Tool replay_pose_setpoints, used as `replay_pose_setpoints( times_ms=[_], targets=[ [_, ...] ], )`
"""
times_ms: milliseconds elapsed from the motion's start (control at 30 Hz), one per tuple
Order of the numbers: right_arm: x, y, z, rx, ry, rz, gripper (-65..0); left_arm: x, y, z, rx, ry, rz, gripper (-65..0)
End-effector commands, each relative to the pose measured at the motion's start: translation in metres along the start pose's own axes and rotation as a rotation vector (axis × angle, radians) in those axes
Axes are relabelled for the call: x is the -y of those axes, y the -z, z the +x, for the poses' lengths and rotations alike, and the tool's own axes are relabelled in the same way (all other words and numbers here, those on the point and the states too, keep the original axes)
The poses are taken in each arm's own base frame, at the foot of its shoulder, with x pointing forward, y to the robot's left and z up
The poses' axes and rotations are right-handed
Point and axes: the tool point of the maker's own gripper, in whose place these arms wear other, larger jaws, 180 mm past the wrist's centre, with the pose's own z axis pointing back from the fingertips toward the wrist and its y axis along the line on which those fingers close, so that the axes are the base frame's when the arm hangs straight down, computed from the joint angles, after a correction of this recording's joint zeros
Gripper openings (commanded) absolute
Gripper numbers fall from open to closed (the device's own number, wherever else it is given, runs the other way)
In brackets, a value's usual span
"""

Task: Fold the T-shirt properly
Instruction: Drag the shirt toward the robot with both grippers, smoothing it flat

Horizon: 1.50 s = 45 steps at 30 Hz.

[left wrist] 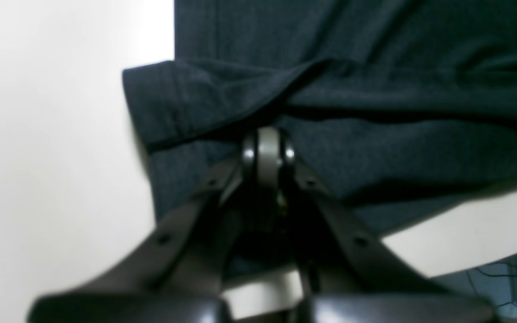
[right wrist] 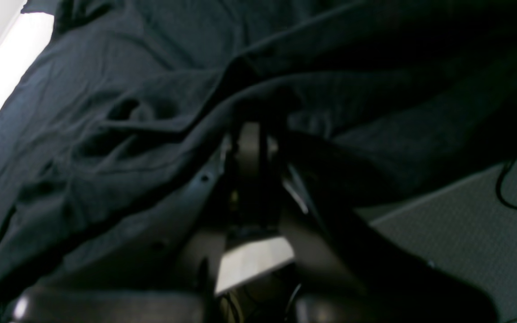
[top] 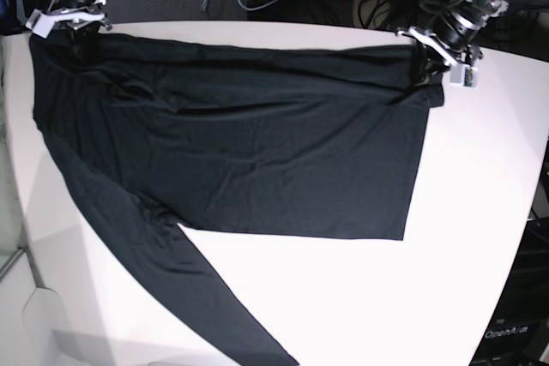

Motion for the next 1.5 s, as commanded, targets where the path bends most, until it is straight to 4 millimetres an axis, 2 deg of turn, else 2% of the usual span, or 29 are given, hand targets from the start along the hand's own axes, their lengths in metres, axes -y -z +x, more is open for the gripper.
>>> replay_pose_setpoints(
  times_ms=[0,67,233,533,700,800,1100,1200,1367,1467],
  targets=[
    [0.015,-0.011,-0.034,-0.159,-0.037,-0.060,-64.5,-0.012,-0.010,-0.027,-0.130,0.049,0.028,-65.0],
    [0.015,-0.011,-0.033,-0.158,-0.037,-0.061,-64.5,-0.008,-0.011,-0.024,-0.120,0.063,-0.003,-65.0],
    [0.015,-0.011,-0.033,-0.158,-0.037,-0.061,-64.5,-0.023,-0.017,-0.022,-0.073,0.032,0.030,-65.0],
    [0.015,-0.011,-0.033,-0.157,-0.036,-0.059,-64.5,-0.023,-0.018,-0.021,-0.068,0.032,0.031,-65.0],
    [0.007,-0.014,-0.026,-0.139,-0.047,-0.045,-64.5,-0.024,-0.018,-0.021,-0.068,0.034,0.031,-65.0],
    [0.003,-0.015,-0.021,-0.127,-0.057,-0.036,-64.5,-0.024,-0.023,-0.028,-0.086,0.033,0.033,-65.0],
    [0.008,-0.019,-0.026,-0.142,-0.056,-0.046,-64.5,-0.025,-0.032,-0.040,-0.118,0.032,0.036,-65.0],
    [0.009,-0.021,-0.027,-0.146,-0.057,-0.049,-64.5,-0.029,-0.033,-0.038,-0.120,0.043,0.039,-65.0],
    [0.010,-0.022,-0.028,-0.148,-0.057,-0.051,-64.5,-0.053,-0.043,-0.032,-0.103,0.043,0.117,-65.0],
    [0.010,-0.022,-0.028,-0.148,-0.057,-0.051,-64.5,-0.060,-0.044,-0.031,-0.117,0.069,0.144,-65.0]
  ],
)
